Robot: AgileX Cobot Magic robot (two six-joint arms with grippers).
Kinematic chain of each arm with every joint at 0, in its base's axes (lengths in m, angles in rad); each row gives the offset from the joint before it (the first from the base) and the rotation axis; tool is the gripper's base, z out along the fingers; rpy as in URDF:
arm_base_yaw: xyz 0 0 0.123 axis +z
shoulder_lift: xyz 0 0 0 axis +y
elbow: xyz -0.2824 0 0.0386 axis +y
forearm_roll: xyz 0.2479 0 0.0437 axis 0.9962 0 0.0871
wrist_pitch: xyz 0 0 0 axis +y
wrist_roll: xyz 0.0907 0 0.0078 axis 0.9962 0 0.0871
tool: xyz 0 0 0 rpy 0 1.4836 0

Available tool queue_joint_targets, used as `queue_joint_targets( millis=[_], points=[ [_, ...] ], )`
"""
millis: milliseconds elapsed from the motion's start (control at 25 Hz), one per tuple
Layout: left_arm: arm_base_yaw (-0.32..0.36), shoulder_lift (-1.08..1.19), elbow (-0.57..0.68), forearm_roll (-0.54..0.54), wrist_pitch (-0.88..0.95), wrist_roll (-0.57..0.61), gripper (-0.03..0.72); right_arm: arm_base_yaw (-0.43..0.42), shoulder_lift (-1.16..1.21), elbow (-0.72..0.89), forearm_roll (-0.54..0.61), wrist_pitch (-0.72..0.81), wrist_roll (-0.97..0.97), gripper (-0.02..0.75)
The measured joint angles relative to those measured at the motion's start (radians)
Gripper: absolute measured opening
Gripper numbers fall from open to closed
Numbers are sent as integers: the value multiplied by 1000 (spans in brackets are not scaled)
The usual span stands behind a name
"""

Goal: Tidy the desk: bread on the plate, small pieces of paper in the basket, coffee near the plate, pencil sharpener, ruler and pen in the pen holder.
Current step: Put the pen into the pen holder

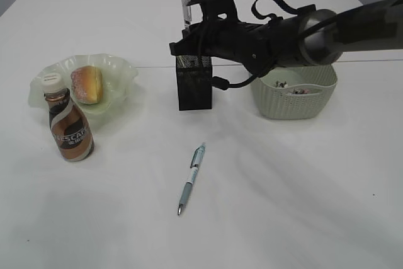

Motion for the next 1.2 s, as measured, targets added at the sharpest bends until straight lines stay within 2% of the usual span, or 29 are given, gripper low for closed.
queue_joint_targets(
  millis=[200, 320, 400, 600, 720, 960, 1040, 1200],
  points=[
    [0, 0, 0, 0, 0, 0, 307, -6, 0, 0, 0, 19, -4, 72],
    [0, 0, 0, 0, 0, 0, 307, -10, 1, 0, 2, 35, -6, 107],
    [0, 0, 0, 0, 0, 0, 307, -12, 1, 0, 2, 38, -6, 165],
    [0, 0, 0, 0, 2, 0, 307, -14, 1, 0, 29, 63, -6, 365],
    [0, 0, 0, 0, 7, 0, 307, -14, 1, -2, 35, 107, -6, 401],
    [-18, 0, 0, -12, 19, 0, 307, -14, -77, -49, 79, 413, 0, 411],
    [-49, 0, 0, -31, 16, 0, 307, -14, -124, -78, 112, 543, 2, 412],
    [-160, 0, 0, -63, -33, 0, 307, -14, -183, -145, 168, 853, 4, 413]
  ],
)
